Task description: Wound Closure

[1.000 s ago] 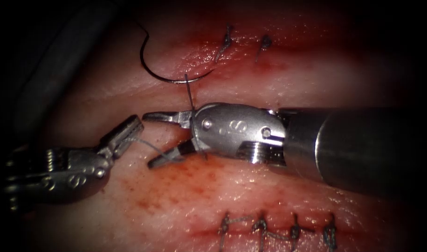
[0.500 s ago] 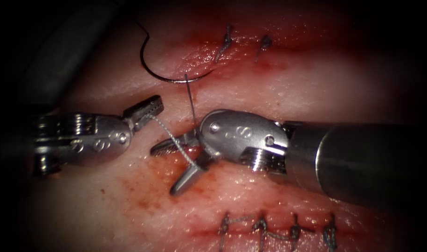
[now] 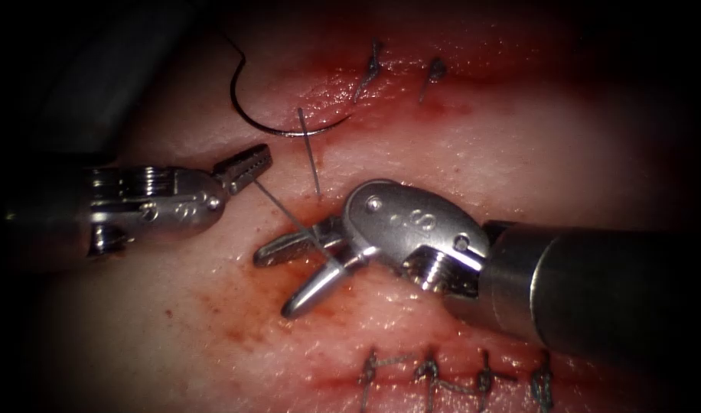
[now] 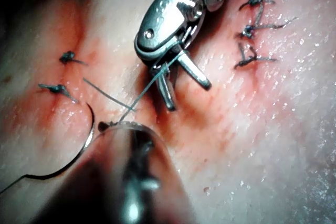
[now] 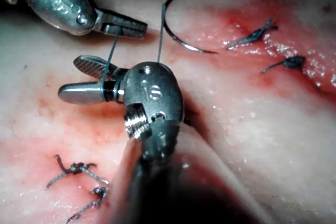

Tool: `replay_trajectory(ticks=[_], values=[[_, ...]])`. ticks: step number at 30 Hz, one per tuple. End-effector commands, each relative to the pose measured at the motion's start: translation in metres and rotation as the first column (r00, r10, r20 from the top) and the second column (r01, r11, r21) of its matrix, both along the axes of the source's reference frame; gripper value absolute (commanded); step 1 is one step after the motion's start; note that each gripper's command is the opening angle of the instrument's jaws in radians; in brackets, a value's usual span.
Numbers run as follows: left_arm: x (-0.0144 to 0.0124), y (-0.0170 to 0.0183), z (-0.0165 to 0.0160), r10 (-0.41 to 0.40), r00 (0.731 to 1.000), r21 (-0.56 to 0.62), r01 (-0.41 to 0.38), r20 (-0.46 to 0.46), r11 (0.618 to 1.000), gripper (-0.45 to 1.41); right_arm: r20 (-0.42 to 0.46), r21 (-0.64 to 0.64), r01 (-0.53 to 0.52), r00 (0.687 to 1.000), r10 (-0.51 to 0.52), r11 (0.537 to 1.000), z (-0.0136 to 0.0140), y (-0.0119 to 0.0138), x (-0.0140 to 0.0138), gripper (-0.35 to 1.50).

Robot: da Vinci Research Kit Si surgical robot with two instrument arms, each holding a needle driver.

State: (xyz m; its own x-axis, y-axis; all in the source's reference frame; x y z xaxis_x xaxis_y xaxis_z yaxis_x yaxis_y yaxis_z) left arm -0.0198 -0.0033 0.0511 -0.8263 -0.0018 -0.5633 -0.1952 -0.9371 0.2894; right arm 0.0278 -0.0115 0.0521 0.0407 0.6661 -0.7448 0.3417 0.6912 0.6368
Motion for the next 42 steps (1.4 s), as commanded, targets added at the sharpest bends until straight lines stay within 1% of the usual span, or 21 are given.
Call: replay_trajectory(ticks=[1,6,10,13,15,16,19,21,24,25,27,28,29,33,34,35,36,37,38,39,42], values=[[-0.0007,-0.0001,0.0007,-0.002,1.000,-0.002,0.002,0.006,1.000,-0.45,-0.026,0.015,-0.025,0.999,0.026,1.000,0.0004,0.0000,0.0009,0.44],[-0.0007,-0.0011,0.0011,-0.017,1.000,-0.001,0.017,0.016,1.000,-0.45,-0.078,0.075,-0.134,0.987,0.140,0.988,0.0002,0.0014,0.0002,0.49],[-0.0007,-0.0027,0.0017,-0.024,1.000,-0.006,0.024,0.019,1.000,-0.45,-0.072,0.111,-0.210,0.973,0.219,0.971,0.0006,0.0021,-0.0006,0.54],[-0.0008,-0.0039,0.0022,-0.020,1.000,-0.004,0.020,0.024,1.000,-0.45,-0.072,0.138,-0.293,0.950,0.305,0.946,0.0013,0.0027,-0.0010,0.54],[-0.0010,-0.0046,0.0024,-0.022,0.999,-0.007,0.022,0.028,1.000,-0.45,-0.052,0.157,-0.358,0.928,0.370,0.920,0.0017,0.0032,-0.0011,0.52],[-0.0012,-0.0051,0.0025,-0.022,0.999,-0.011,0.023,0.027,1.000,-0.45,-0.028,0.168,-0.411,0.907,0.421,0.896,0.0020,0.0034,-0.0011,0.51],[-0.0015,-0.0060,0.0026,-0.030,0.999,-0.016,0.031,0.023,0.999,-0.45,0.030,0.173,-0.521,0.851,0.524,0.836,0.0026,0.0039,-0.0011,0.49],[-0.0016,-0.0064,0.0025,-0.037,0.999,-0.015,0.037,0.021,0.999,-0.45,0.064,0.155,-0.564,0.825,0.561,0.811,0.0028,0.0040,-0.0012,0.47],[-0.0018,-0.0068,0.0021,-0.049,0.999,-0.009,0.049,0.022,0.999,-0.45,0.139,0.110,-0.641,0.766,0.627,0.759,0.0030,0.0038,-0.0013,0.44],[-0.0018,-0.0069,0.0020,-0.055,0.998,-0.006,0.055,0.023,0.998,-0.45,0.164,0.091,-0.668,0.742,0.650,0.739,0.0030,0.0036,-0.0013,0.42],[-0.0019,-0.0071,0.0016,-0.070,0.997,0.000,0.070,0.020,0.998,-0.45,0.195,0.064,-0.702,0.705,0.681,0.709,0.0030,0.0032,-0.0014,0.42],[-0.0020,-0.0072,0.0015,-0.079,0.997,0.003,0.079,0.016,0.997,-0.45,0.215,0.046,-0.714,0.690,0.691,0.699,0.0030,0.0031,-0.0014,0.46],[-0.0020,-0.0073,0.0013,-0.086,0.996,0.006,0.086,0.014,0.996,-0.45,0.244,0.022,-0.729,0.667,0.704,0.684,0.0029,0.0029,-0.0014,0.49],[-0.0023,-0.0075,0.0005,-0.107,0.994,0.014,0.107,0.003,0.994,-0.45,0.309,-0.068,-0.760,0.600,0.738,0.647,0.0026,0.0023,-0.0015,0.52],[-0.0025,-0.0075,0.0001,-0.110,0.994,0.017,0.110,0.001,0.994,-0.45,0.331,-0.105,-0.769,0.571,0.751,0.631,0.0025,0.0021,-0.0014,0.52],[-0.0025,-0.0075,0.0001,-0.110,0.994,0.017,0.110,0.001,0.994,-0.45,0.331,-0.105,-0.769,0.571,0.751,0.631,0.0025,0.0021,-0.0014,0.52],[-0.0026,-0.0074,-0.0001,-0.112,0.994,0.018,0.112,0.000,0.994,-0.45,0.338,-0.120,-0.772,0.559,0.757,0.624,0.0024,0.0020,-0.0014,0.56],[-0.0027,-0.0074,-0.0002,-0.115,0.993,0.018,0.115,-0.004,0.993,-0.45,0.342,-0.133,-0.776,0.548,0.764,0.616,0.0024,0.0019,-0.0014,0.64],[-0.0028,-0.0074,-0.0003,-0.116,0.993,0.019,0.116,-0.005,0.993,-0.45,0.348,-0.147,-0.781,0.533,0.771,0.606,0.0023,0.0018,-0.0014,0.81],[-0.0029,-0.0075,-0.0005,-0.118,0.993,0.019,0.118,-0.007,0.993,-0.45,0.349,-0.165,-0.783,0.523,0.778,0.600,0.0022,0.0018,-0.0014,0.84],[-0.0033,-0.0075,-0.0009,-0.123,0.992,0.021,0.123,-0.010,0.992,-0.45,0.364,-0.188,-0.790,0.496,0.789,0.584,0.0021,0.0018,-0.0018,0.84]])
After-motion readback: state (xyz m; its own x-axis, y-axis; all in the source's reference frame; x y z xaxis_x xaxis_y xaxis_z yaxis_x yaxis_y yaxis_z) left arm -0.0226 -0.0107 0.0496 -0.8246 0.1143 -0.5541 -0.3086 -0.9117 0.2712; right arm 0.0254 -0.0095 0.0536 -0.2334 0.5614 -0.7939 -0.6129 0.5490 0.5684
